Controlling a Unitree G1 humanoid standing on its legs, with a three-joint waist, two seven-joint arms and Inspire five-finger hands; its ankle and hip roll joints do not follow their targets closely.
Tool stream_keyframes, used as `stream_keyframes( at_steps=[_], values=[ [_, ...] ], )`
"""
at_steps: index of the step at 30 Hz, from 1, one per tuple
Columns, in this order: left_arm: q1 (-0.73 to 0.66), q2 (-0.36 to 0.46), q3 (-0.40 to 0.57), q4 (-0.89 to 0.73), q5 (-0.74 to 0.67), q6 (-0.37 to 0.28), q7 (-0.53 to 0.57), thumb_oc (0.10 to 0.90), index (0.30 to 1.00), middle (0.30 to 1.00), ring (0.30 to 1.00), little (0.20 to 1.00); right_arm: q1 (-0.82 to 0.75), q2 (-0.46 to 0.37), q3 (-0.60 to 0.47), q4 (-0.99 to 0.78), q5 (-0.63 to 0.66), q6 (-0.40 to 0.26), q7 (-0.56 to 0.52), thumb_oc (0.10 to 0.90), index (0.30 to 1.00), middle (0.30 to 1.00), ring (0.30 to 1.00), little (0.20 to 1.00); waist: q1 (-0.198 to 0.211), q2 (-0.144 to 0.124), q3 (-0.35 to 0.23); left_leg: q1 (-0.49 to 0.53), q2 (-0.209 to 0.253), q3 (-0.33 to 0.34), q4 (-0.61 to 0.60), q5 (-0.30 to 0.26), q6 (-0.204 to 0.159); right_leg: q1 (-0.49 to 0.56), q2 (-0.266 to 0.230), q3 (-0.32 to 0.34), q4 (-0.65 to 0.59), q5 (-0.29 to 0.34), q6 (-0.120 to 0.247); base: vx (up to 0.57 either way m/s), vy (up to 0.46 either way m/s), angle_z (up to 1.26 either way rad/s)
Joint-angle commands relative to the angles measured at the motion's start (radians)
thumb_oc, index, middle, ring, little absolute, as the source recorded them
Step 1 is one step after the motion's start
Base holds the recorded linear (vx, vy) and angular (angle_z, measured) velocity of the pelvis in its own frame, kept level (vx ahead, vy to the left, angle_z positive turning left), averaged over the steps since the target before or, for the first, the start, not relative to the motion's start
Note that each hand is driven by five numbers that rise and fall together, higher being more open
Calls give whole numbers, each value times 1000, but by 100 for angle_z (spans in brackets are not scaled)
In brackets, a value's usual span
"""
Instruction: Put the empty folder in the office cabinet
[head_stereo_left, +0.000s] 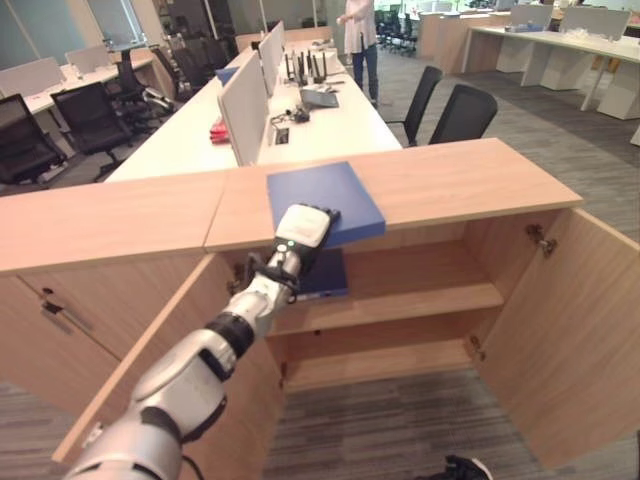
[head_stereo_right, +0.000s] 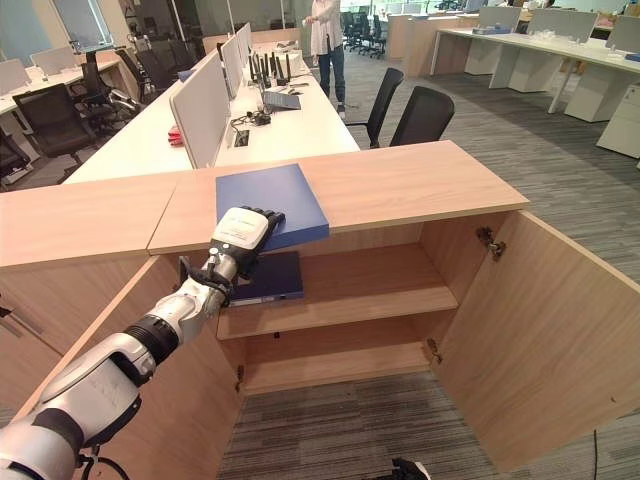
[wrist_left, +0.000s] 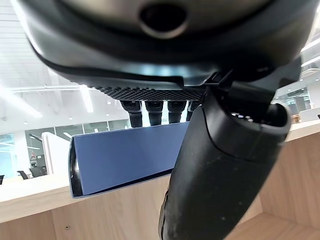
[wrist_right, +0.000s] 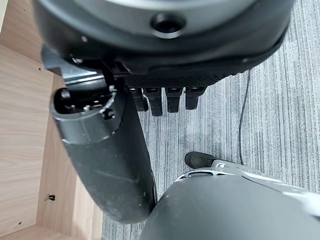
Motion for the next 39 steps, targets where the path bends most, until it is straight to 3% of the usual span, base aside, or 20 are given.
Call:
stream_keyframes(
  at_steps=[1, 4, 5, 6, 31, 35, 39],
  values=[
    [-148, 3, 25, 190, 40, 43, -28, 800, 900, 900, 900, 900, -15, -12, 55, 91, 3, -5, -15, 800, 900, 900, 900, 900, -4, -9, 35, 19, 5, -5, -3, -87, -27, 77, -11, 23, 8, -157, 76, 0, 0, 0],
    [-134, -3, 31, 223, 40, 48, -32, 800, 900, 900, 900, 900, -17, -12, 55, 93, 2, -5, -17, 800, 900, 900, 900, 900, -5, -8, 36, 19, 6, -4, -3, -87, -27, 78, -12, 24, 8, -157, 76, 0, 0, 0],
    [-129, -6, 35, 236, 36, 50, -34, 573, 559, 559, 559, 559, -20, -13, 55, 93, 2, -5, -19, 800, 900, 900, 900, 900, -5, -8, 37, 19, 5, -4, -3, -87, -27, 78, -12, 25, 8, -157, 76, 0, 0, 0],
    [-123, -10, 39, 249, 32, 51, -36, 400, 300, 300, 300, 300, -21, -12, 56, 94, 2, -5, -19, 800, 900, 900, 900, 900, -4, -8, 37, 20, 5, -4, -3, -87, -27, 78, -12, 25, 8, -157, 75, 0, 0, 0],
    [65, -43, 144, 251, -85, 45, 4, 400, 300, 300, 300, 300, -13, 0, 34, 92, -9, -4, -50, 800, 900, 900, 900, 900, 3, -10, 38, 25, 4, 1, -3, -88, -25, 80, -13, 23, 8, -158, 72, 0, 0, -1],
    [100, -32, 179, 177, -130, 25, 41, 400, 300, 300, 300, 300, -5, 3, 29, 86, -10, -7, -59, 800, 900, 900, 900, 900, 5, -12, 39, 24, 3, 0, -3, -88, -25, 81, -14, 20, 8, -157, 72, 0, 0, 0],
    [221, -16, 232, -32, -182, -19, 72, 400, 300, 300, 300, 300, 16, 10, 2, 72, -13, -12, -72, 800, 900, 900, 900, 900, 14, -19, 42, 23, 0, -7, -3, -90, -23, 82, -17, 17, 8, -157, 72, 0, 0, 0]
  ],
)
